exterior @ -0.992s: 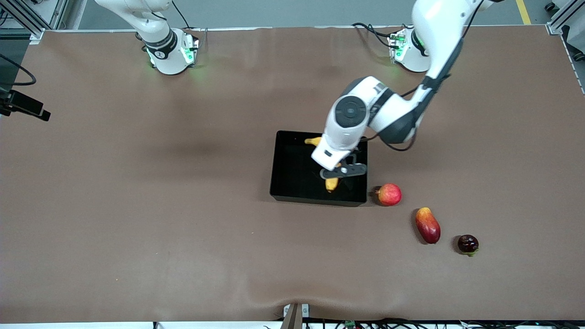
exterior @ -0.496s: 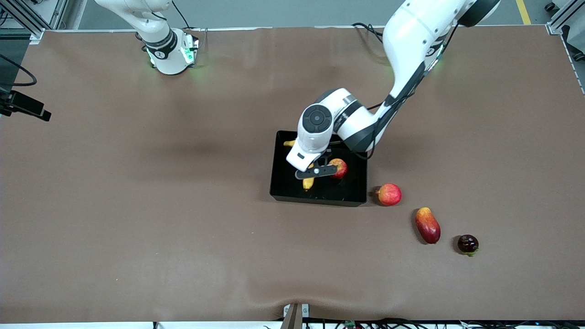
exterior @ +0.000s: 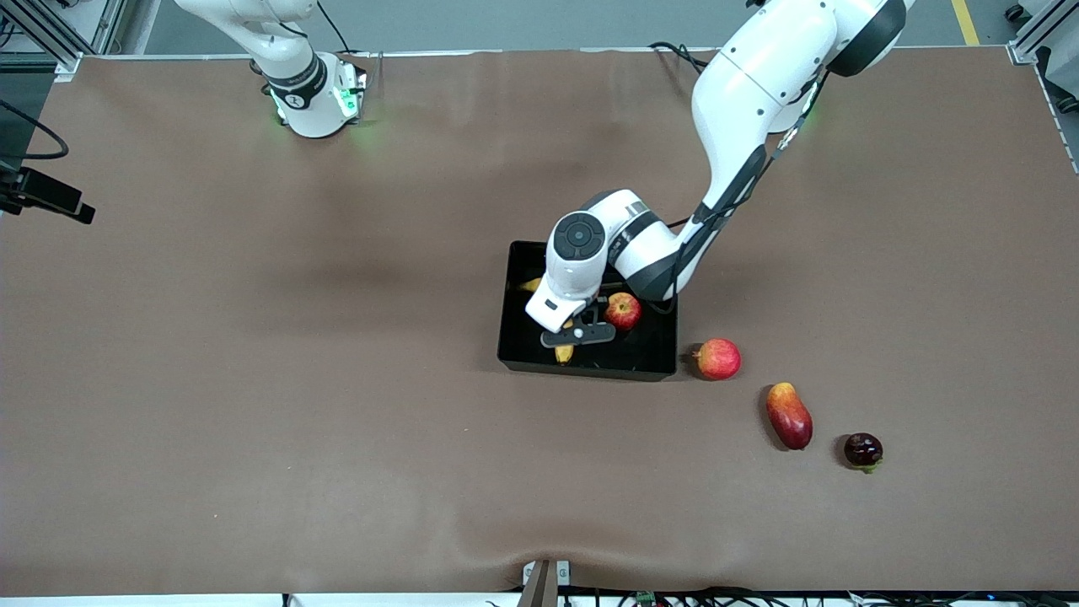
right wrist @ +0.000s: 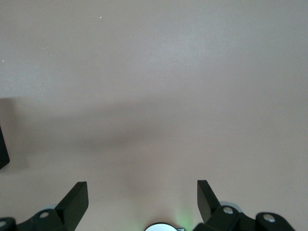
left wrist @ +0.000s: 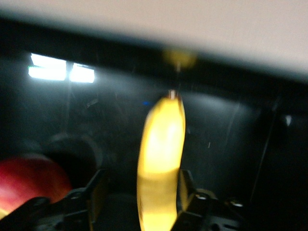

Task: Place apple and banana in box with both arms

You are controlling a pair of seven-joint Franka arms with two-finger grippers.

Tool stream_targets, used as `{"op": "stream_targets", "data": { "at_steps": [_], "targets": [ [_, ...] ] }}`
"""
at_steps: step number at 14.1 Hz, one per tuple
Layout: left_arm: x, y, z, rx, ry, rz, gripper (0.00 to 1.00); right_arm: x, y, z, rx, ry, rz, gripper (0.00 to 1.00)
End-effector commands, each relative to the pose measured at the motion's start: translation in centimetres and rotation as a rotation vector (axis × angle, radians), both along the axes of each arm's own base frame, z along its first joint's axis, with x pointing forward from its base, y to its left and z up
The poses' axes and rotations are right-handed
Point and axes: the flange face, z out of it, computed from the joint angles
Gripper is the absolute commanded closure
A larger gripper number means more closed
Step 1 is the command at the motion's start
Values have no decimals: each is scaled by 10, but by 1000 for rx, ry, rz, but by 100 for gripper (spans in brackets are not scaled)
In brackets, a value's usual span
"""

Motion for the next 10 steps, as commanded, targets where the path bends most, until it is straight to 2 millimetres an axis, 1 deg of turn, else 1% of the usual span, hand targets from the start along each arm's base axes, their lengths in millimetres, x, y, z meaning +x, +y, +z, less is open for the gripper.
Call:
{"op": "stream_targets", "data": {
  "at_steps": [1, 2, 3, 5, 7, 10],
  "targets": [
    [33, 38, 80, 38, -78, 73, 0, -2, -1, 1, -9, 6, 4, 0],
    [48, 62, 111, 62, -81, 90, 0, -2, -2, 0, -8, 7, 3, 0],
    [58, 86, 146, 81, -90, 86, 0, -2, -1, 1, -9, 6, 4, 0],
    [77, 140, 203, 68, -96, 87, 0, -2, -1, 0, -9, 6, 4, 0],
    [82, 189, 250, 66, -74, 99, 0, -2, -1, 1, -7, 4, 4, 0],
    [79, 257, 304, 123, -57, 38, 0, -1, 1, 1, -7, -1, 4, 0]
  ]
}}
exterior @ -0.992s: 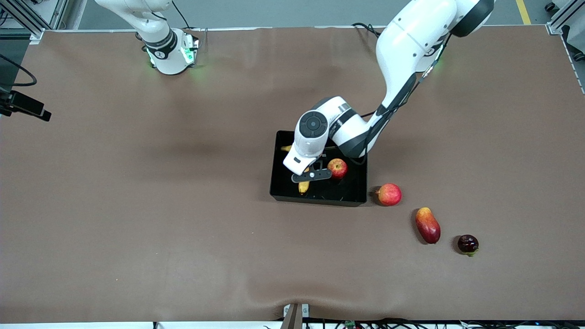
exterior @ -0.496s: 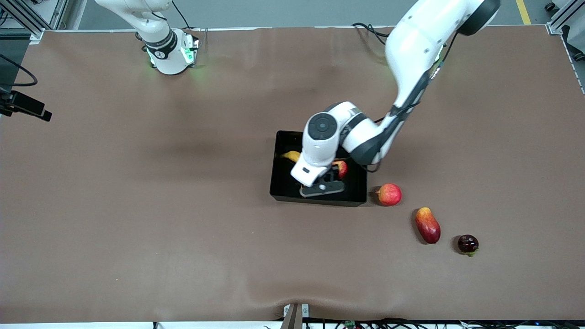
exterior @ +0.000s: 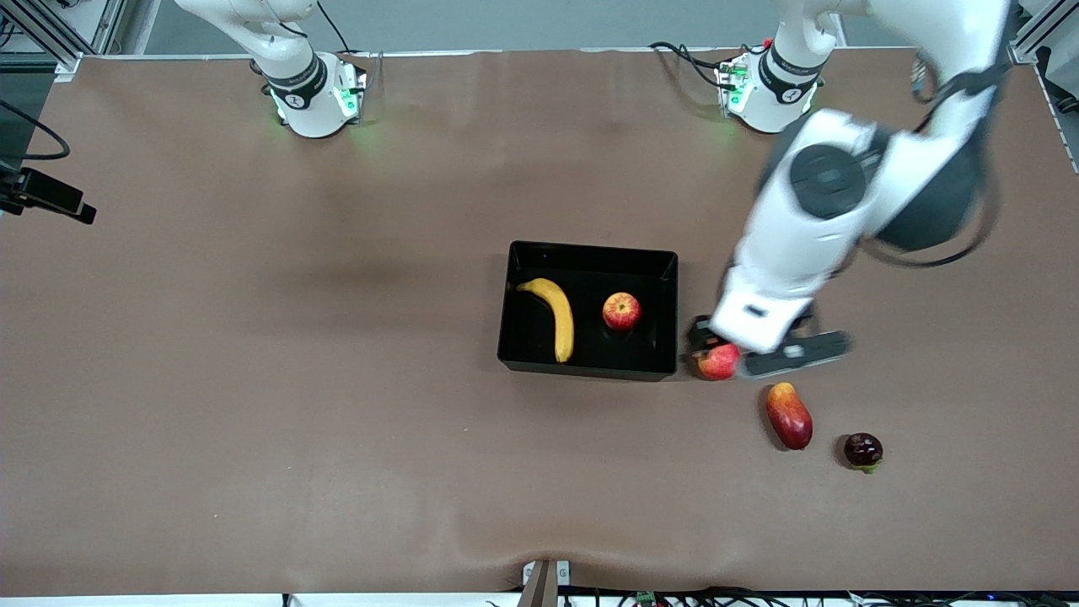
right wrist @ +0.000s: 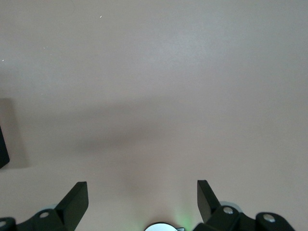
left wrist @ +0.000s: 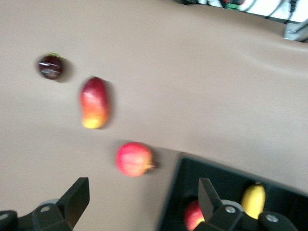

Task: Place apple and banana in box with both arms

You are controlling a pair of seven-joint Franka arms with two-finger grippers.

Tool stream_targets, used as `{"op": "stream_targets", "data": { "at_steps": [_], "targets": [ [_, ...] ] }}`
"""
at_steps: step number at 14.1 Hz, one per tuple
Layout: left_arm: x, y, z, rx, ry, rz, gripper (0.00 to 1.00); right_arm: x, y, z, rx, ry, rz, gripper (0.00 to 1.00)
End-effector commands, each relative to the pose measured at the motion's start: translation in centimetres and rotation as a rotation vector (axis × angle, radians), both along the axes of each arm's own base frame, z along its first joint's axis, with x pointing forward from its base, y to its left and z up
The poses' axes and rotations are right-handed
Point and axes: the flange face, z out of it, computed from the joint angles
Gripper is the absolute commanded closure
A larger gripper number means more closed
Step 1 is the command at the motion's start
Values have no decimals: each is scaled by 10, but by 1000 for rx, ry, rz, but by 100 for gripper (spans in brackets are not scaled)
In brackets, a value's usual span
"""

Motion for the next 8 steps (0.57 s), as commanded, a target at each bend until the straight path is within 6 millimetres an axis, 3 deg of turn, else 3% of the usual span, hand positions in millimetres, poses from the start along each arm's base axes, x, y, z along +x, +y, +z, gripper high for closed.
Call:
{"op": "stream_targets", "data": {
  "at_steps": [1, 4, 8],
  "targets": [
    [-13, 53, 39, 31, 30, -79, 0, -1, 2, 2, -6, -5, 7, 0],
    [-21, 106, 78, 6, 41, -157, 0, -1, -1, 3, -3, -9, 2, 0],
    [-50, 142, 118, 23, 75, -222, 0, 0, -2, 6, 1, -18, 1, 0]
  ]
}}
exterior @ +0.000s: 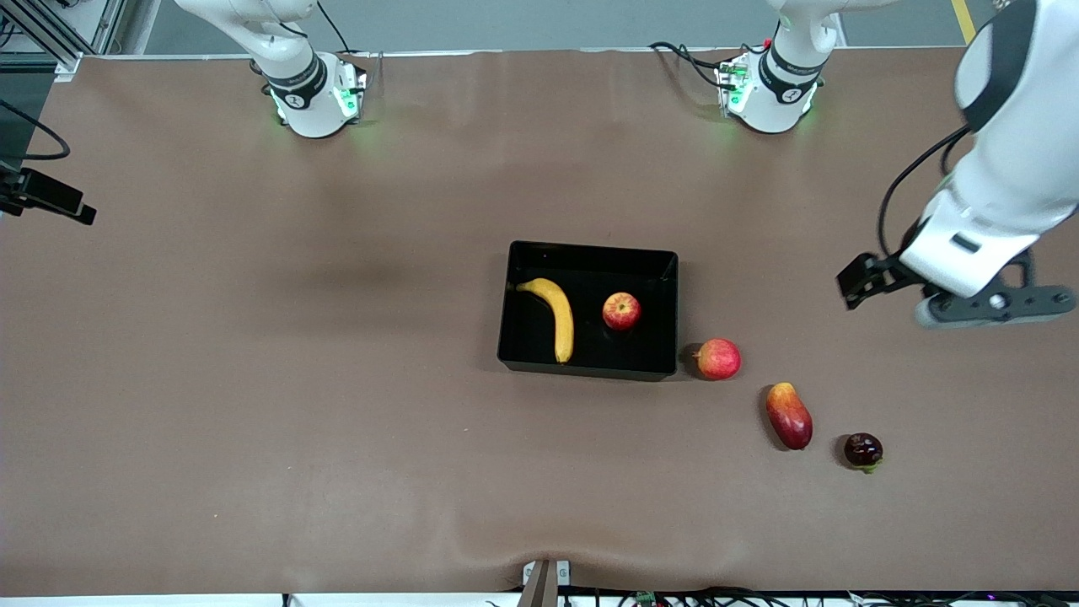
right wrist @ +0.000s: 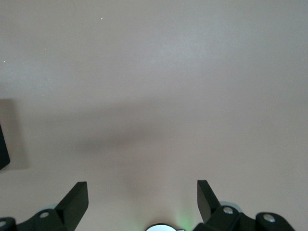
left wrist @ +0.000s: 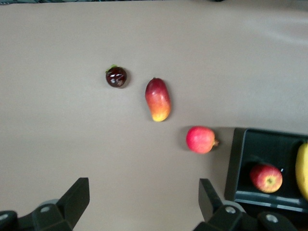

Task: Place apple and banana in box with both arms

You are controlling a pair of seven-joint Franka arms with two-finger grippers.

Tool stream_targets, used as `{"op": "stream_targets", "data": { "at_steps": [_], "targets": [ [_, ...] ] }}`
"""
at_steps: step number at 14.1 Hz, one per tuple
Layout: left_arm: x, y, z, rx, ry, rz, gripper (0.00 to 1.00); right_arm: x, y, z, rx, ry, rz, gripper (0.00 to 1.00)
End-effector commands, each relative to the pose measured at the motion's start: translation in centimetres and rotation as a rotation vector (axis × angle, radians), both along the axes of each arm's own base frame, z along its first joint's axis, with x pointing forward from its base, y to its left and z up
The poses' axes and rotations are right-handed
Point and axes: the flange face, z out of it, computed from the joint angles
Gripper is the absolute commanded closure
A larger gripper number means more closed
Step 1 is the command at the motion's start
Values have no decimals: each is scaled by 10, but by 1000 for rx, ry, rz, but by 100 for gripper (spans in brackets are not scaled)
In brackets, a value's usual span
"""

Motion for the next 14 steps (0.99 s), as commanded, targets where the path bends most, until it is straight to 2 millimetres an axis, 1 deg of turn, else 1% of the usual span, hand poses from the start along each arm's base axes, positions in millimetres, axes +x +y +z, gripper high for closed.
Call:
{"op": "stream_targets", "data": {
  "at_steps": [1, 3, 4, 5, 6, 7, 9, 11, 13, 14],
  "targets": [
    [-35, 26, 25, -12, 53, -38, 0, -2, -5, 6, 1, -12, -4, 0],
    [-56, 44, 44, -63, 88, -25, 0, -2, -5, 6, 1, -12, -4, 0],
    [-65, 49, 48, -64, 105, -18, 0, -1, -4, 5, 2, -11, -2, 0],
    [-76, 48, 53, -60, 107, -19, 0, -1, -2, 5, 2, -11, 1, 0],
    [-87, 46, 54, -54, 111, -22, 0, 0, -1, 3, 3, -8, 2, 0],
    [-94, 47, 57, -52, 108, -21, 0, 0, -1, 3, 3, -8, 4, 0],
    [-100, 52, 64, -54, 102, -12, 0, -1, -5, 3, 3, -8, -4, 0],
    [-102, 56, 71, -56, 97, -6, 0, -1, -6, 3, 3, -7, -4, 0],
    [-100, 60, 77, -52, 84, 0, 0, -1, -5, 3, 3, -8, -2, 0],
    [-97, 62, 77, -50, 84, 7, 0, -1, -5, 4, 3, -8, -4, 0]
  ]
}}
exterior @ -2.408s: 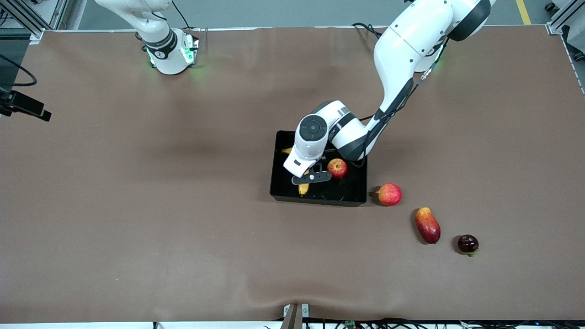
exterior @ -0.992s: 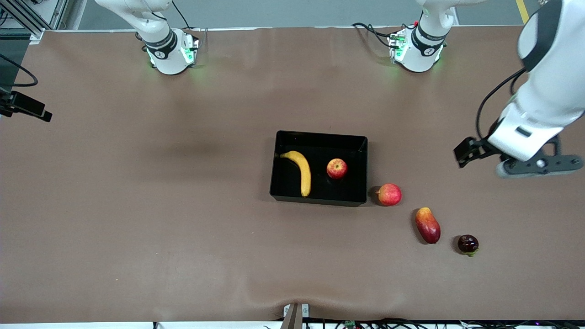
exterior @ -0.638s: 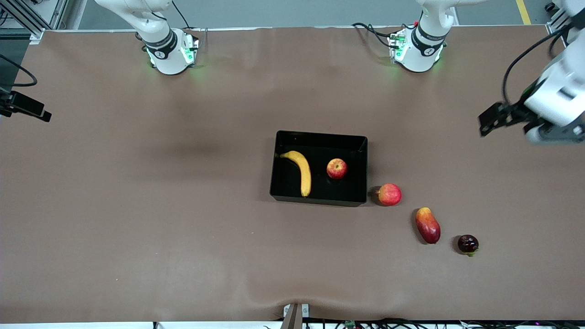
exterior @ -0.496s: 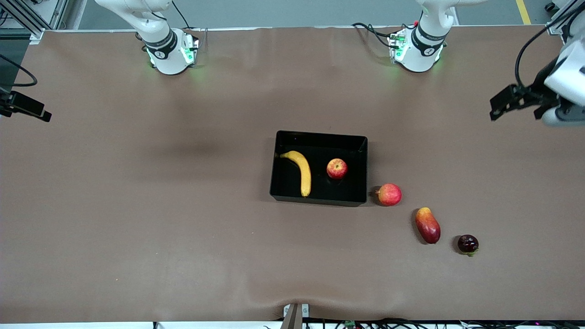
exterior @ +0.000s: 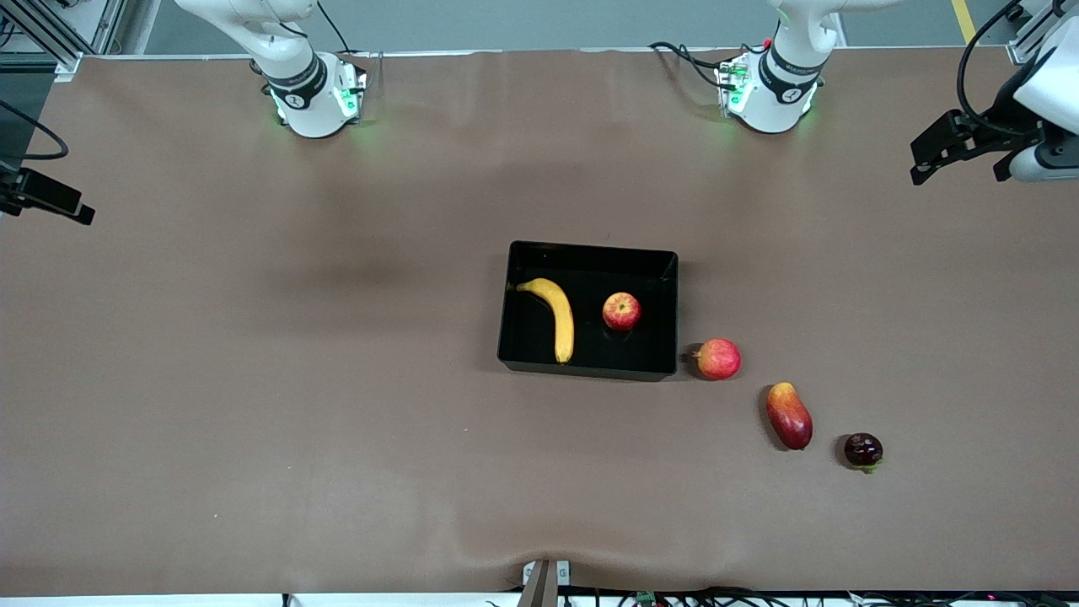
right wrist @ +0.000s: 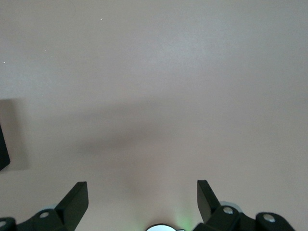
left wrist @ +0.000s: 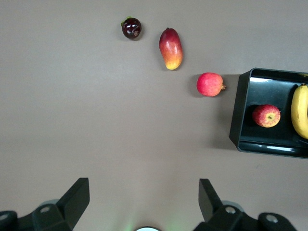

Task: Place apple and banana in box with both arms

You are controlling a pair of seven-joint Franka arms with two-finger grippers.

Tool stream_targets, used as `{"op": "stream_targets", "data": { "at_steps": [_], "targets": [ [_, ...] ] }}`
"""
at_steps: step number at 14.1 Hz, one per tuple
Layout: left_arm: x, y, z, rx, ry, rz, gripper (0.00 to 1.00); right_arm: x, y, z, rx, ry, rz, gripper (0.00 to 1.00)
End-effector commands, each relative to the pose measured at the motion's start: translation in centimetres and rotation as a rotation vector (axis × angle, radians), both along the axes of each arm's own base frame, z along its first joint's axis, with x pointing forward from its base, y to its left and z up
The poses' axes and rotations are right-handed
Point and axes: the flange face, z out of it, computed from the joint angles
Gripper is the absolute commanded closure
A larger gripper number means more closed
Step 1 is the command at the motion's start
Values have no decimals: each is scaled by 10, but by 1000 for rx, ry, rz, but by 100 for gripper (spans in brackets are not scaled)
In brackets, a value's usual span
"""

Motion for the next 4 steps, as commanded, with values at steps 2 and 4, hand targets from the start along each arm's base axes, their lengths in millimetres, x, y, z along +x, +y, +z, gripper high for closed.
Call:
{"op": "stream_targets", "data": {
  "at_steps": [2, 4],
  "targets": [
    [-1, 4, 4, -4, 4, -1, 0, -1, -4, 2, 3, -4, -2, 0],
    [-1, 5, 4, -2, 3, 2, 0, -1, -3, 1, 3, -1, 0, 0]
  ]
}}
